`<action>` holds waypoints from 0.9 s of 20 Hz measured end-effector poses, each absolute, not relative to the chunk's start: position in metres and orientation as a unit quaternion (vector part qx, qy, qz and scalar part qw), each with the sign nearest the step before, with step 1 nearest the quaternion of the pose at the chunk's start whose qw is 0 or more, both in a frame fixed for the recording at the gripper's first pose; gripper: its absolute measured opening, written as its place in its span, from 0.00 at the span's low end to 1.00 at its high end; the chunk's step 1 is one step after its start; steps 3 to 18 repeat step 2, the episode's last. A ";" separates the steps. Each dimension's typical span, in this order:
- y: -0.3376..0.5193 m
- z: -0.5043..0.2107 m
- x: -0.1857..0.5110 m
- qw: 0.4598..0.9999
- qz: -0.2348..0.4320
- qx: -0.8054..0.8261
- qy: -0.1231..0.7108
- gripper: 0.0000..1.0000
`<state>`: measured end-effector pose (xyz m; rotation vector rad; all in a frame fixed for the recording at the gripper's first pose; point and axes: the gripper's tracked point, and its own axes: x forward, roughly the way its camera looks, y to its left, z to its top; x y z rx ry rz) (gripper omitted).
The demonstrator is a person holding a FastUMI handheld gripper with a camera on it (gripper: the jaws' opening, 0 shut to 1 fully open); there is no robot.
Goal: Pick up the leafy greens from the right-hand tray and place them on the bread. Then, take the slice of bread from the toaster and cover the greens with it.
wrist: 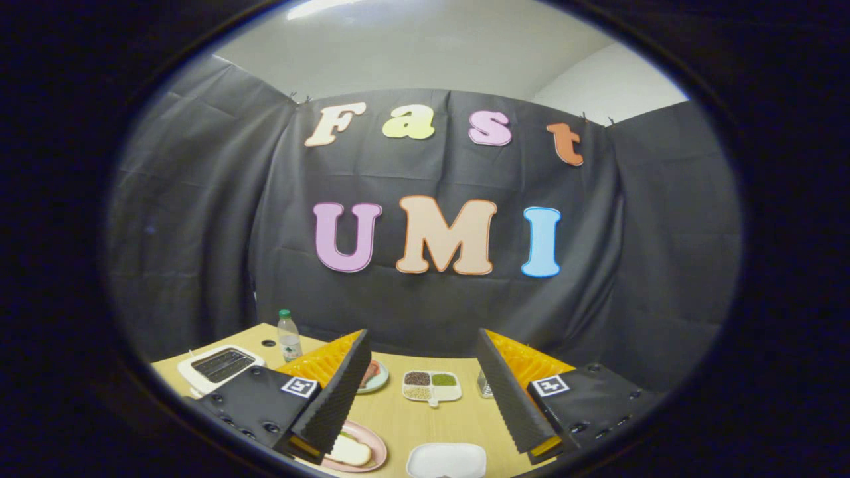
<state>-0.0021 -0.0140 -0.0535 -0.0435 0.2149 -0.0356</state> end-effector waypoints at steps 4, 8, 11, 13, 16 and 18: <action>-0.021 -0.047 -0.001 0.995 -0.027 -0.019 0.096 1.00; -0.021 -0.047 -0.001 0.995 -0.027 -0.019 0.096 1.00; -0.021 -0.047 -0.001 0.995 -0.027 -0.019 0.096 1.00; -0.021 -0.047 -0.001 0.995 -0.027 -0.019 0.096 1.00; -0.021 -0.047 -0.001 0.995 -0.027 -0.019 0.096 1.00; -0.021 -0.047 -0.001 0.995 -0.027 -0.019 0.096 1.00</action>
